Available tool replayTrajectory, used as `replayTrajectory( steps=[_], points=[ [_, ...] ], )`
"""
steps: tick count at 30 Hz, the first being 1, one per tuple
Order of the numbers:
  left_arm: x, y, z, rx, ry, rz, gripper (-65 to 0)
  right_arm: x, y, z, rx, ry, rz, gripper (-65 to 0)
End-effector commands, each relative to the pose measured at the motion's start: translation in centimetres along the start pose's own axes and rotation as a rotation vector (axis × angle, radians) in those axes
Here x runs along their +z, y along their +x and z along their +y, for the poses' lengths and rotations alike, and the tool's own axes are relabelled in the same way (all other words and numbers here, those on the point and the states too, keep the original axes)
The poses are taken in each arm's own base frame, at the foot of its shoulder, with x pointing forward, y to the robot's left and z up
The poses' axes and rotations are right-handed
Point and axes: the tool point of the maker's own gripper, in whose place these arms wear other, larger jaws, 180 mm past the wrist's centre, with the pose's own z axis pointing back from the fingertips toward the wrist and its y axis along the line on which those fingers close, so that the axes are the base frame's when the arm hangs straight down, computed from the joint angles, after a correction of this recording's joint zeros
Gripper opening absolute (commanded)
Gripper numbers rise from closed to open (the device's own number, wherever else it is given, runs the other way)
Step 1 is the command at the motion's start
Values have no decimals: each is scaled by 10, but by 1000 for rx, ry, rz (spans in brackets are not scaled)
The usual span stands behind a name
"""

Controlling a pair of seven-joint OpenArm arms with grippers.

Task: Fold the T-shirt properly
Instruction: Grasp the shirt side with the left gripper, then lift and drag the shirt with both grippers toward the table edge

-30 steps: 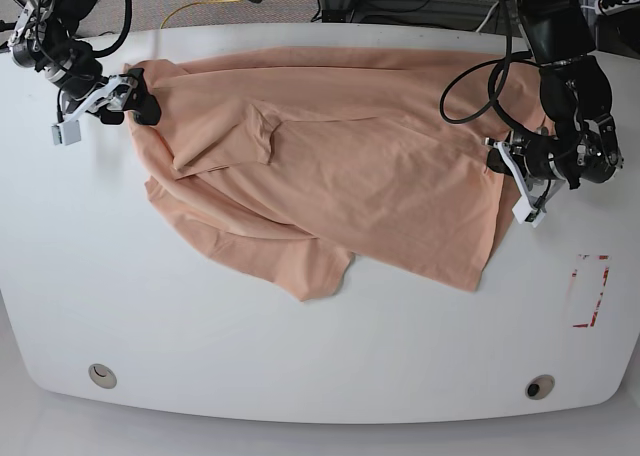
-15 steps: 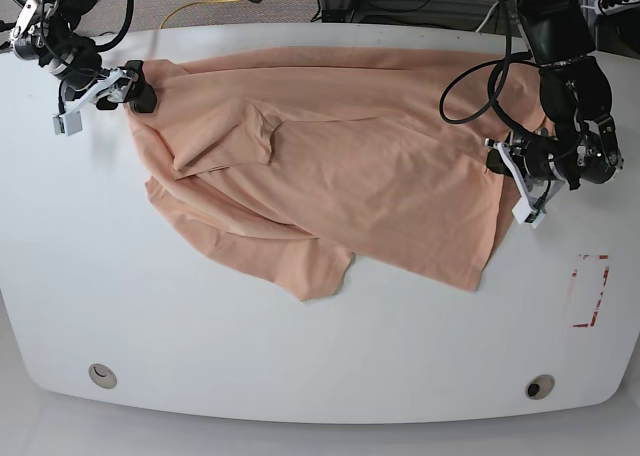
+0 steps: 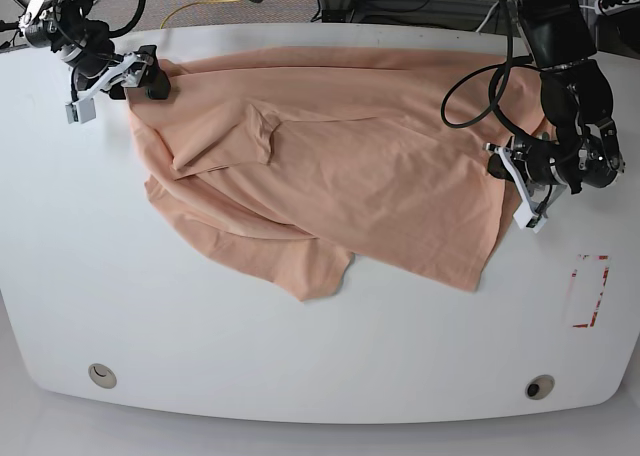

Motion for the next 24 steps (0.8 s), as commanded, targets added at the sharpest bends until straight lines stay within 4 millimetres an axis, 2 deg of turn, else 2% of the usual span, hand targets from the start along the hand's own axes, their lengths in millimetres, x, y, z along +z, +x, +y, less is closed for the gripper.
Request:
replayTrajectory(
  steps=[1, 3, 6, 7, 14, 16, 20, 22, 24],
  points=[
    [8, 14, 4, -18, 11, -44, -650, 1, 4, -7, -6, -5, -12, -258],
    [9, 15, 4, -18, 11, -45, -650, -1, 7, -8, -13, 0, -19, -384],
    [10, 17, 4, -22, 13, -50, -650, -2, 10, -7, -9, 3, -26, -626],
    [10, 17, 4, -22, 12, -51, -650, -1, 10, -7, -6, 2, -24, -650],
    [22, 43, 11, -12, 21, -129, -650, 15, 39, 10, 114, -16, -91, -650],
    [30, 58, 9, 0, -12, -191, -650, 21, 48, 17, 152, -20, -113, -650],
    [49, 88, 2, 22, -92, -332, -650, 37, 68, 16, 155, -27, -196, -650],
    [57, 102, -2, 15, -120, -381, -650, 45, 90, 15, 188, -20, -244, -650],
    [64, 113, -3, 4, -125, -410, -650, 48, 102, 16, 211, -17, -266, -650]
  ],
)
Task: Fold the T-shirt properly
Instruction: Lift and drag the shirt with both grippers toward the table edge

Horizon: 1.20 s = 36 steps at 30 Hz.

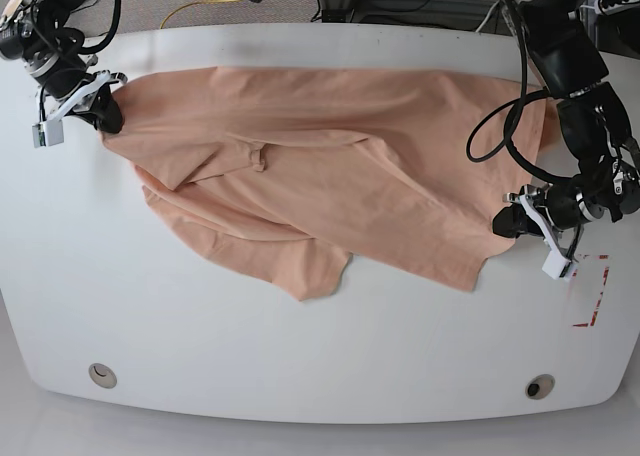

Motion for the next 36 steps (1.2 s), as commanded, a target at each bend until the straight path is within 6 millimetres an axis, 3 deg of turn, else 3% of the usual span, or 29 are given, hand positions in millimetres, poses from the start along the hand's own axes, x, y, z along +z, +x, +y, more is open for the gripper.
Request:
replayTrajectory(
  steps=[1, 10, 19, 28, 36],
  points=[
    [10, 34, -3, -43, -9, -89, -650, 6, 37, 0, 58, 11, -101, -650],
    [26, 101, -12, -174, -9, -221, -650, 12, 106, -8, 172, -7, -229, -650],
    [53, 169, -25, -289, 5, -359, -650, 5, 170, -18, 242, 18, -288, -650],
    [90, 219, -22, -308, 67, -485, -650, -1, 247, -11, 324, 63, -350, -650],
    [116, 251, -22, -311, 113, -569, -650, 0, 310, 3, 392, 94, -377, -650]
  ],
)
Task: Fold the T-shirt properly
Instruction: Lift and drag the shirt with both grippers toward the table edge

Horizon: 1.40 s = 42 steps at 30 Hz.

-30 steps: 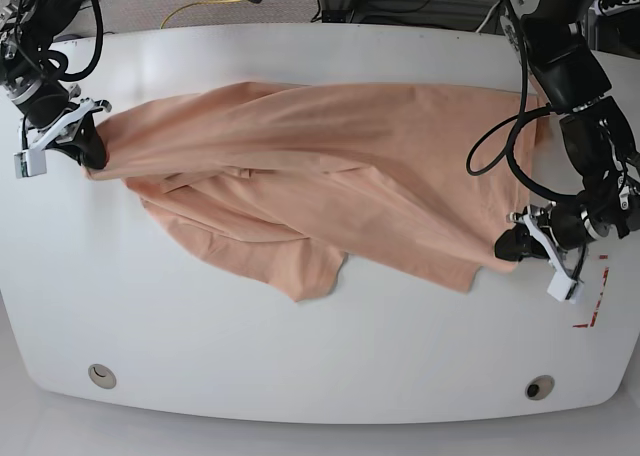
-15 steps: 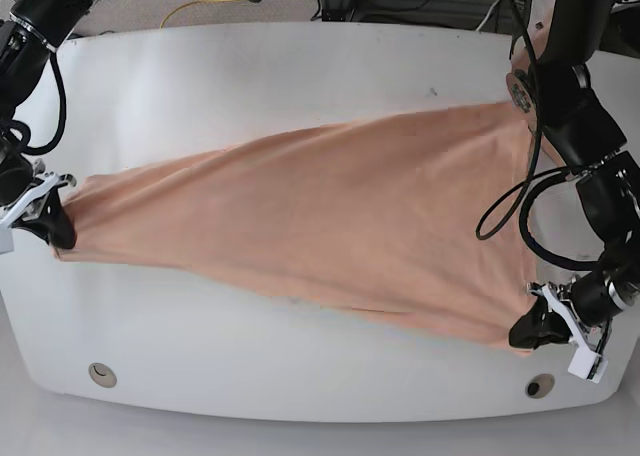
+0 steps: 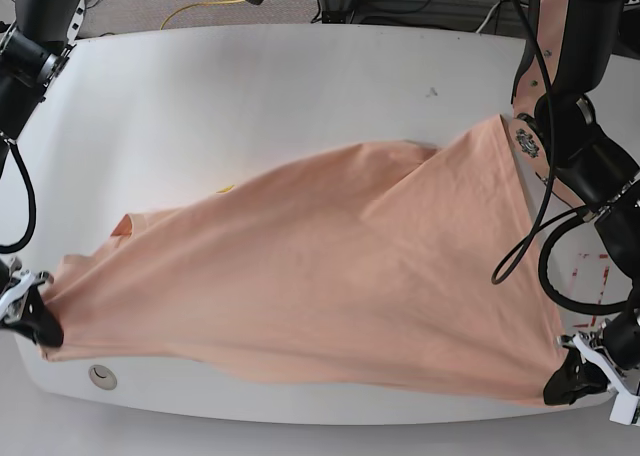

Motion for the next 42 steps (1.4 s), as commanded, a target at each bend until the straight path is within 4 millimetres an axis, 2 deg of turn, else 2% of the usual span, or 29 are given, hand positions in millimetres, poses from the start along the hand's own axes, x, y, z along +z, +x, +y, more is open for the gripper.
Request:
replayTrajectory(
  steps=[1, 7, 14, 21, 28, 32, 33, 37, 39, 41, 42],
  points=[
    [11, 41, 3, -46, 13, -102, -650, 0, 39, 1, 45, 14, -71, -650],
    [19, 74, 3, -72, 19, -170, -650, -4, 83, -4, 89, 22, -92, -650],
    [32, 115, 1, -109, 29, -253, -650, -7, 149, 1, 151, 37, -135, -650],
    [60, 165, 8, -163, 86, -342, -650, 5, 207, 9, 216, 29, -187, -650],
    [94, 223, 1, -219, 114, -469, -650, -27, 179, 17, 240, 57, -44, -650],
    [95, 224, -1, -224, 111, -470, -650, -28, 177, 16, 244, 56, -33, -650],
    [91, 219, 0, -221, 109, -457, -650, -27, 177, 16, 244, 55, -36, -650],
    [71, 184, 6, -191, 102, -380, -650, -11, 177, 1, 238, 15, -37, -650],
    [60, 160, 10, -168, 99, -326, -650, 4, 191, -1, 241, 0, -95, -650],
    [54, 143, 12, -158, 101, -293, -650, 19, 204, -1, 245, -13, -157, -650],
    [53, 136, 12, -159, 107, -281, -650, 17, 195, -3, 234, -10, -152, -650]
  ],
)
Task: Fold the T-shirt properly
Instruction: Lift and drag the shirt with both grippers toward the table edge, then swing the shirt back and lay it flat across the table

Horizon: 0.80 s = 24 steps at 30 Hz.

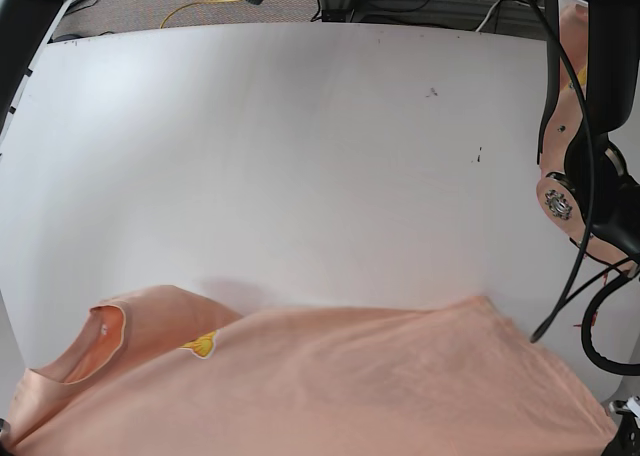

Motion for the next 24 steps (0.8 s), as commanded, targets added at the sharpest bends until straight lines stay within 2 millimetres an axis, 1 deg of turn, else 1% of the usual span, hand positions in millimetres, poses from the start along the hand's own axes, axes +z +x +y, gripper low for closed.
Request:
replayTrajectory(
  steps=[1, 3, 6, 10, 11, 13, 15, 17, 18, 22, 24],
  points=[
    [10, 15, -1, -42, 18, -60, -650, 15, 16, 0, 16, -11, -97, -650],
    [11, -2, -4, -46, 24, -28, -650, 11, -1, 4, 3, -4, -80, -650],
    [14, -26, -9, -54, 32, 14, -650, 7, -31, 11, -11, 4, -36, -650],
    [14, -63, -15, -37, 20, 87, -650, 5, -89, 16, -92, 8, 20, -650],
    [14, -72, -19, -26, 3, 97, -650, 3, -103, 22, -110, 18, 29, -650],
    [15, -86, -26, -5, -27, 112, -650, 2, -121, 32, -128, 28, 41, -650],
    [17, -108, -31, 17, -48, 150, -650, 6, -151, 40, -151, 27, 83, -650],
    [20, -124, -35, 27, -57, 181, -650, 9, -170, 46, -170, 28, 107, -650],
    [24, -135, -39, 27, -61, 200, -650, 8, -183, 55, -190, 40, 119, -650],
    [41, -167, -54, 12, -69, 264, -650, 22, -221, 72, -224, 32, 164, -650],
    [48, -184, -61, 23, -82, 300, -650, 24, -238, 85, -244, 46, 187, -650]
  ],
)
